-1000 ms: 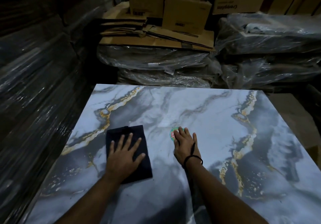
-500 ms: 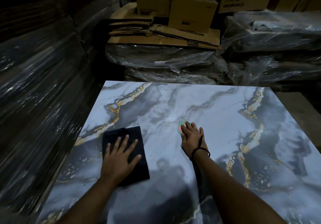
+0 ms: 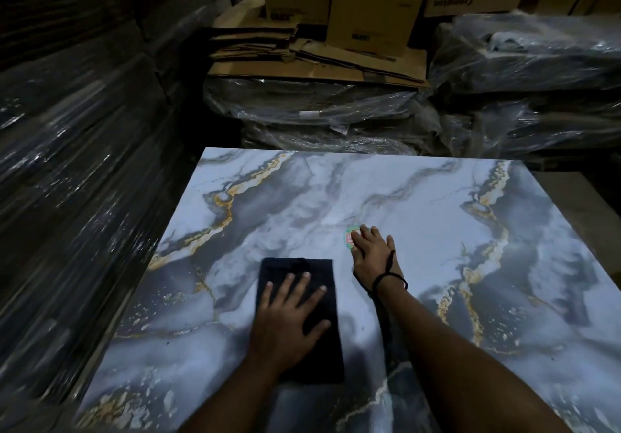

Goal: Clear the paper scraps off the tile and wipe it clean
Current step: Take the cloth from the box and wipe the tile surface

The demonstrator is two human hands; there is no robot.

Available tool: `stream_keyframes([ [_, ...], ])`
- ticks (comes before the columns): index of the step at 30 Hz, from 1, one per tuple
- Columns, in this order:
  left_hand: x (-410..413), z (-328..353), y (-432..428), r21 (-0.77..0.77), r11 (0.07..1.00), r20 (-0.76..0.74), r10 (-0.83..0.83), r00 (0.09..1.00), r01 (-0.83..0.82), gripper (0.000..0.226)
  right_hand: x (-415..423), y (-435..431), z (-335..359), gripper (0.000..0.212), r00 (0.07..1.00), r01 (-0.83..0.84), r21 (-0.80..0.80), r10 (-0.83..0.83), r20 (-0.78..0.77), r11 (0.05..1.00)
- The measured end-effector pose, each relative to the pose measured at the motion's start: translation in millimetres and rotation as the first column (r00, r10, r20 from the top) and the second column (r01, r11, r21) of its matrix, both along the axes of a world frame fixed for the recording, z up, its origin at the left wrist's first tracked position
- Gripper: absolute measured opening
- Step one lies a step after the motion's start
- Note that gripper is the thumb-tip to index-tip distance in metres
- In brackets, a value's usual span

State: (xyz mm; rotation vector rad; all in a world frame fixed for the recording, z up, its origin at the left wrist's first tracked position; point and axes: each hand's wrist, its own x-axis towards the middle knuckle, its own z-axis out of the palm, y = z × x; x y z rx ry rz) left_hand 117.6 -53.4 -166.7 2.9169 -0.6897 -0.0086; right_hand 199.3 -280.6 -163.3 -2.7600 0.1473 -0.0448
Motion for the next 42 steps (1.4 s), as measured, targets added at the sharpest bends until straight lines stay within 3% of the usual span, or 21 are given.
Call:
stream_keyframes([
  [3, 10.8, -1.0, 28.9, 0.011, 0.994, -0.006, 0.105, 0.994, -0.105, 0.061, -0.2, -2.8, 1.1, 0.044, 1.000, -0.015, 0.006, 0.015, -0.026, 1.000],
  [7, 11.8, -0.6, 35.0, -0.006, 0.993, -0.012, 0.117, 0.993, -0.117, 0.061, -8.4, -2.4, 12.9, 0.046, 0.998, 0.011, 0.088, -0.006, -0.061, 0.996],
  [10, 11.9, -0.9, 34.2, -0.038, 0.993, 0.008, 0.113, 0.994, -0.113, 0.060, -43.5, 5.5, 15.9, 0.050, 0.998, 0.045, -0.072, -0.049, -0.047, 0.996],
  [15, 11.1, -0.7, 31.9, -0.010, 0.992, -0.006, 0.129, 0.992, -0.129, 0.062, -105.2, 25.7, 5.5, 0.064, 0.984, 0.054, -0.140, -0.076, -0.160, 0.989],
  [17, 11.7, -0.1, 29.4, 0.028, 0.990, -0.008, 0.137, 0.991, -0.137, 0.062, -107.4, 27.7, 2.9, 0.081, 0.986, 0.064, -0.163, -0.087, -0.140, 0.984],
  [20, 3.8, 1.4, 15.4, 0.039, 0.994, -0.015, 0.105, 0.994, -0.105, 0.061, -104.7, 29.8, 1.9, 0.088, 0.986, 0.065, -0.185, -0.092, -0.138, 0.981],
  [24, -33.0, 1.9, -24.6, -0.023, 1.000, -0.037, -0.006, 0.999, 0.005, 0.062, -106.7, 29.6, 7.9, 0.081, 0.991, 0.066, -0.133, -0.081, -0.110, 0.989],
  [28, -48.4, -0.3, -13.1, -0.092, 0.995, 0.021, -0.047, 0.999, 0.048, 0.058, -108.0, 28.4, 10.0, 0.051, 0.988, 0.061, -0.121, -0.077, -0.135, 0.991],
  [33, -22.2, 1.8, 55.8, -0.004, 0.990, -0.040, 0.138, 0.990, -0.138, 0.065, -107.4, 30.7, 11.1, 0.059, 0.986, 0.051, -0.151, -0.074, -0.151, 0.987],
  [37, -25.6, 7.7, 57.3, 0.042, 0.985, -0.061, 0.169, 0.984, -0.166, 0.067, -107.2, 30.7, 11.2, 0.060, 0.985, 0.056, -0.173, -0.082, -0.150, 0.983],
  [42, -77.6, 5.8, -10.4, -0.067, 0.996, -0.047, -0.056, 0.997, 0.053, 0.060, -106.8, 30.0, 10.9, 0.051, 0.988, 0.059, -0.148, -0.078, -0.131, 0.987],
])
